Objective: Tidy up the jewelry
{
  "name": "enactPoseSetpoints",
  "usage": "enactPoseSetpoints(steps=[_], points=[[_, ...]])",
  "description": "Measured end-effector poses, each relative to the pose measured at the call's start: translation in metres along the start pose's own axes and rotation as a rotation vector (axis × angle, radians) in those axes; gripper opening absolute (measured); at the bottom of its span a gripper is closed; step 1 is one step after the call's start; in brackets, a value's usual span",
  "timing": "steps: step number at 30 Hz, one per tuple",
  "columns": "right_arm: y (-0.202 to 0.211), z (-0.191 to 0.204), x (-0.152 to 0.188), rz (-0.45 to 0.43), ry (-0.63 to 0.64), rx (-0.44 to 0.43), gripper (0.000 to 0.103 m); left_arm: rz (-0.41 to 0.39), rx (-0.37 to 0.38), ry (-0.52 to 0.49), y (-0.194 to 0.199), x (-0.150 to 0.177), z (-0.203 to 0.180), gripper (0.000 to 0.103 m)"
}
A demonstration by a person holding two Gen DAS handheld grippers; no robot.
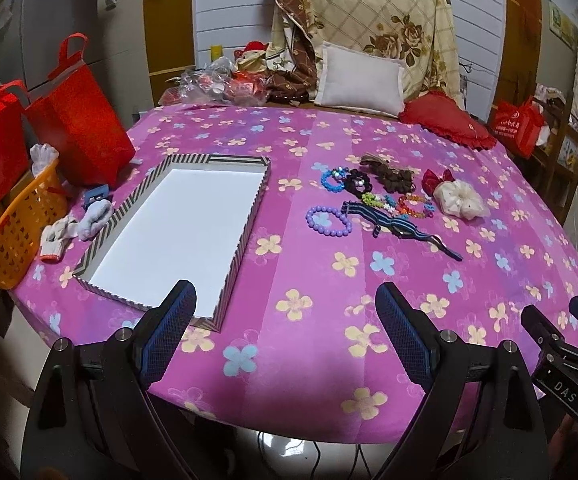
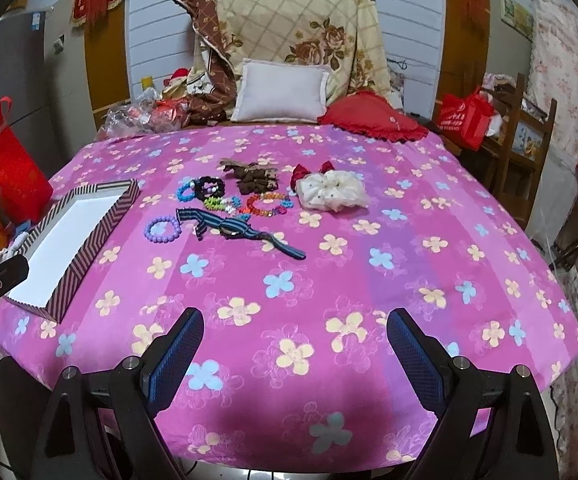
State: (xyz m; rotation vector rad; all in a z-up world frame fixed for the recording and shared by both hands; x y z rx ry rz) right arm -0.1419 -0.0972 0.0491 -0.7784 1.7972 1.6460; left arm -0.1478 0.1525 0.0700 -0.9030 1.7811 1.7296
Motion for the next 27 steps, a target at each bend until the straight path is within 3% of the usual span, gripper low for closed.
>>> enactPoseSetpoints(steps=[27], points=[[-0.017,-0.003,0.013,0.063,-0.038,-0.027,0.092,0.090,0.015,-0.075,-0.019,0.021,-0.020,0.091]])
Point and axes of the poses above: each gripper's, at about its wrist camera, not at the fingertips, and y roughly against the way its jaws point, z to its left, x to its underside, the point moved 10 cm from there along -y, roughly the way its jaws point, and after that the axes turned 4 degrees about x, right-handed, at the moved point
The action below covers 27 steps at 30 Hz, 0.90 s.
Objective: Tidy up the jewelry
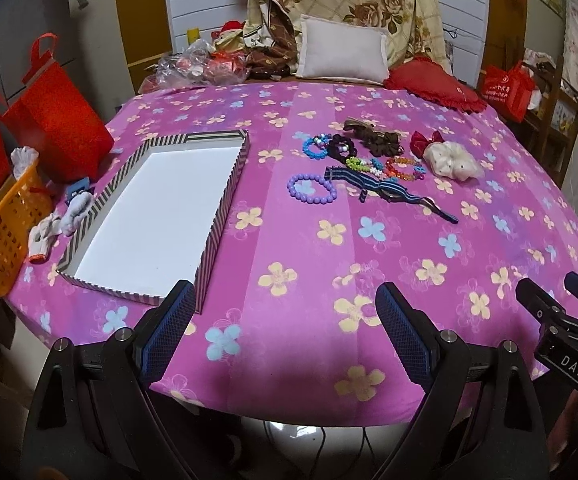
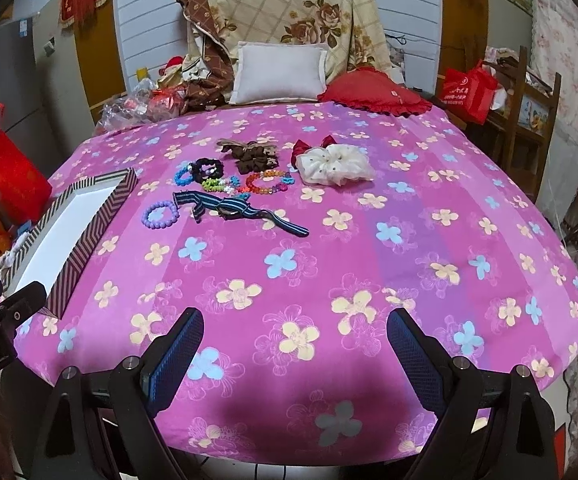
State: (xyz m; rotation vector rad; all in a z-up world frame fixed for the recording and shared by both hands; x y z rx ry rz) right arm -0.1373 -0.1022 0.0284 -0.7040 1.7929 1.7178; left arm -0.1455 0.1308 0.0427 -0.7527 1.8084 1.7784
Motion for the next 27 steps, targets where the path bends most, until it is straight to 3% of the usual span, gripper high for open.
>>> enactPoseSetpoints(steps=[11,24,27], points=[[-0.007,0.000,0.005,0.016,0.006,0.007,0.092,0.038,-0.005,-0.029,-0.009,0.006,-0.005,0.091],[-0.015,-0.007,0.011,0.029,-0.002,0.026,0.092,0.083,0.021,0.012,-0.024,0.013,-0.003,0.091],[-0.018,-0.008,0.012,0.030,-0.008,0.019,0.092,0.080,-0.010,-0.016,-0.024,0.012,-0.004,0.091]])
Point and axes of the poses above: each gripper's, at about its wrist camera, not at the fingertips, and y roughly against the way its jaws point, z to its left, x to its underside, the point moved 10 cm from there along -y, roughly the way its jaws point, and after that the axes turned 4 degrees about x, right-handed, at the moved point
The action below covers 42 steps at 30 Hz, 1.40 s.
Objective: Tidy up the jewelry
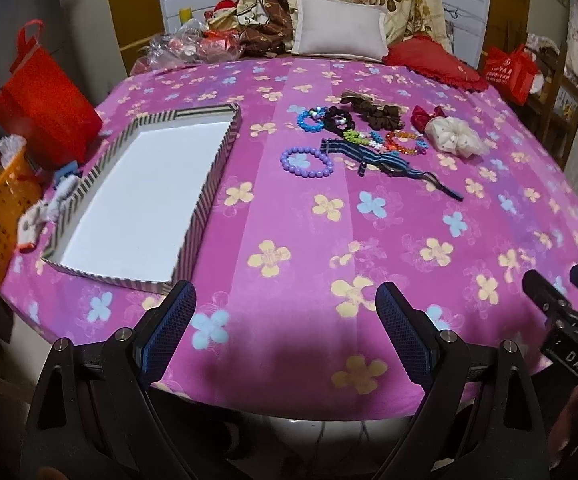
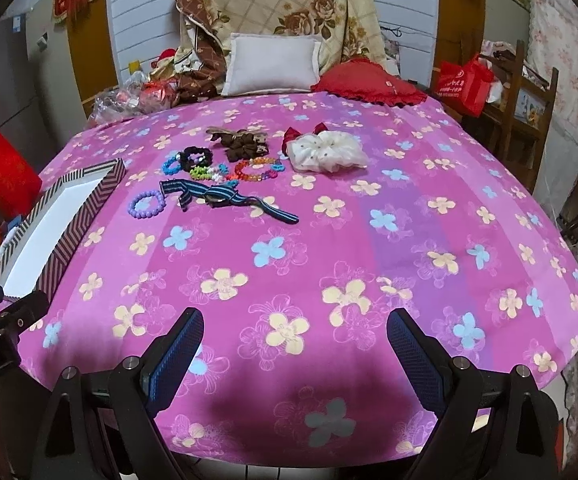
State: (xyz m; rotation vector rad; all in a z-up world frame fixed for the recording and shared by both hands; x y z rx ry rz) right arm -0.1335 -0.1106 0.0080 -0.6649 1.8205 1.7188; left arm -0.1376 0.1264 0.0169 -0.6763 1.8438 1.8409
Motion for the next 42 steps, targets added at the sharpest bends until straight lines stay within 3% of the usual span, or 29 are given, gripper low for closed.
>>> enactPoseSetpoints(steps=[25,32,35,38,42], points=[[-0.032,0.003,0.018,0.064,0.008,-0.015,0.092,0.053,-0.007,0.005,-0.029,0.003,0.017,0.091],[-0.041,-0.009,0.015,0.076,-0.031,-0.024,0.092,-0.007,0.012,0.029,-0.043,-0.046,0.035,0.091],[-0.046,-0.014,0.014,0.080,-0.043,-0.021,0.092,0.015,0.085,0.034,-0.069,-0.074,0.036,0.090],[-0.050,-0.018,0.010,0.072,-0.037,-0.014,0.092,0.063,0.149,0.051,-0.103,-0.094,0.034,0.078],[-0.056,-0.020,0.000,0.070,-0.030,-0.030,0.092,0.102,0.193,0.056,-0.144,-0.113,0.026,0.073]])
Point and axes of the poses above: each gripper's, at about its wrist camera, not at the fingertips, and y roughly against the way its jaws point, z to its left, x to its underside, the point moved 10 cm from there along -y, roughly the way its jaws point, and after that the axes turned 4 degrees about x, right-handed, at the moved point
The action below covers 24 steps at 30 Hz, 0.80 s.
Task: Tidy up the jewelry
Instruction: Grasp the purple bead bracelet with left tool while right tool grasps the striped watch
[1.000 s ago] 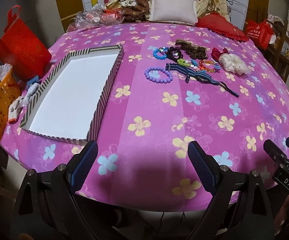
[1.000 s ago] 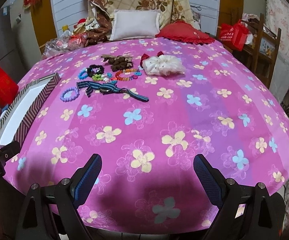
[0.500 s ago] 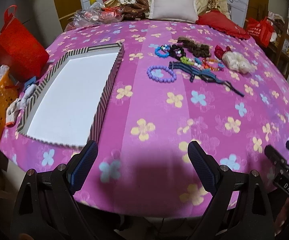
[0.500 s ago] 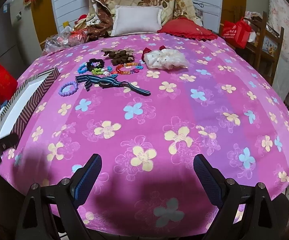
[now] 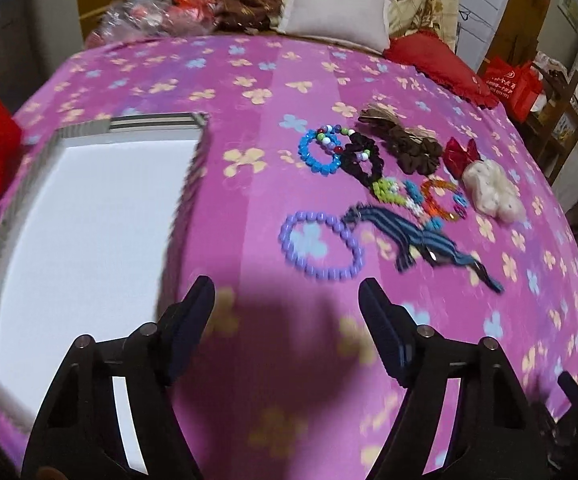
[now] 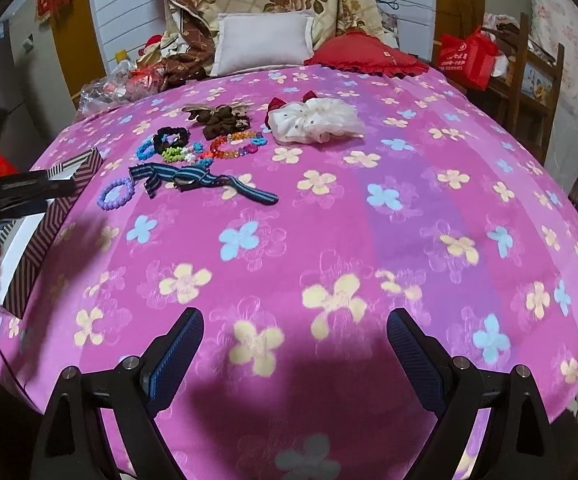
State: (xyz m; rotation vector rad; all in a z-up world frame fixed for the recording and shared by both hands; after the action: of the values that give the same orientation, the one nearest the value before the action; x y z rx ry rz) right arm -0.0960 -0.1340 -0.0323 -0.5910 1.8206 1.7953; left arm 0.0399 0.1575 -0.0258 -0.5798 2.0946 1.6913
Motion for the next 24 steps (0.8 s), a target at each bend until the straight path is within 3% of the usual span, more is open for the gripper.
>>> enactPoseSetpoints(steps=[5,8,13,14,15,16,24], points=[[-0.028,0.013,-0.031,0.054,0.000,-0.080,0.092,0.063,0.049,-0.033,-0.045,-0.017,-0.008,0.057],[-0.050,0.028,-0.056,0.082,0.014,-0.130,0.092,0.105,0.082,-0.032,-0.065,-0.020,-0.007,0.056],[-0.089,0.067,-0.094,0.099,0.118,-0.165,0.092,0.088,0.119,-0.058,-0.069,-0.026,-0.006,0.055],[-0.097,0.077,-0.098,0.108,0.142,-0.177,0.092,0.082,0.126,-0.073,-0.069,-0.026,-0.008,0.050],[-0.103,0.082,-0.101,0.114,0.155,-0.182,0.092,0.079,0.123,-0.087,-0.070,-0.026,-0.009,0.019],[-0.112,0.092,-0.105,0.124,0.172,-0.191,0.092,0.081,0.095,-0.103,-0.072,-0.026,-0.007,0.008],[-0.142,0.122,-0.109,0.165,0.230,-0.219,0.089,0.091,0.147,-0.085,-0.064,-0.024,-0.012,0.008]])
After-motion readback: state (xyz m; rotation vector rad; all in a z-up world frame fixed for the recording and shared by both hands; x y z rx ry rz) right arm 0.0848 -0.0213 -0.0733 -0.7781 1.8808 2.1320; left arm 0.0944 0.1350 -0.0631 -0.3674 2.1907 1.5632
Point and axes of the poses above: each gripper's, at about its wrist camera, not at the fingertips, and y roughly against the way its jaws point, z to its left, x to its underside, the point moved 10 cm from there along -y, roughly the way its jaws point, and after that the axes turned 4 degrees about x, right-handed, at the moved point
